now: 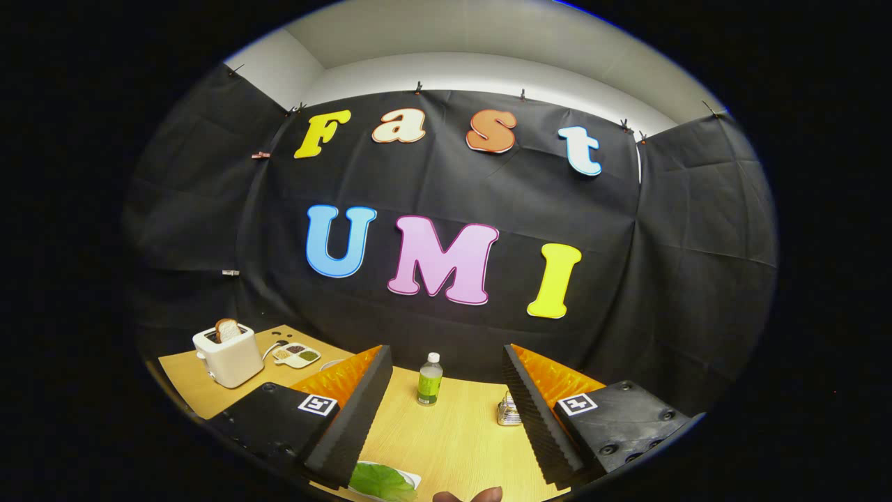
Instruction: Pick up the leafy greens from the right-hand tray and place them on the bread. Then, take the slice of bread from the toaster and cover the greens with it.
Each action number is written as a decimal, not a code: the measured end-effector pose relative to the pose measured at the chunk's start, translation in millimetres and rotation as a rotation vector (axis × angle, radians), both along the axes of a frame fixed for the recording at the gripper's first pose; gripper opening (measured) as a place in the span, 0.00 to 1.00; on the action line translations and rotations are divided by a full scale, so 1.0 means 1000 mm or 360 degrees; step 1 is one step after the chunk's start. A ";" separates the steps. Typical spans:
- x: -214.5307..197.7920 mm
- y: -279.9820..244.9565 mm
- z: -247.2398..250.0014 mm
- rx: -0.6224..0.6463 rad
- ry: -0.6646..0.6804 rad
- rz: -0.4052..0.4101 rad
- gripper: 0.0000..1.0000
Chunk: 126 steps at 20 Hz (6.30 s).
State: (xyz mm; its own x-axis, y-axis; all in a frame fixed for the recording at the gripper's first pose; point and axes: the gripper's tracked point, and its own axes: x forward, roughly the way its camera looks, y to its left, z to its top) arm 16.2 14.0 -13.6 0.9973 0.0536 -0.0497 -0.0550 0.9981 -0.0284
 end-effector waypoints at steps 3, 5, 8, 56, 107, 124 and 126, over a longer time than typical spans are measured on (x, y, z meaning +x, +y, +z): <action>0.002 0.005 -0.008 -0.0010 0.0036 0.0037 0.98; 0.004 0.012 -0.021 -0.0028 0.0098 0.0089 0.98; 0.001 0.032 -0.055 -0.0057 0.0289 0.0248 0.99; -0.038 0.133 -0.311 -0.0182 0.1581 0.0904 0.09; 0.115 0.476 -0.072 0.0509 0.0895 0.0857 0.78; 0.095 0.495 -0.061 0.0055 0.0449 0.1055 0.76; 0.090 0.515 -0.068 0.0114 0.0474 0.1114 0.75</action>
State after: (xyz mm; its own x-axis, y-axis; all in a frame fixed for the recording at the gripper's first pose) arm 106.7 528.8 -81.5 0.6745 0.6815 -0.2839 -0.6707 0.7264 0.1503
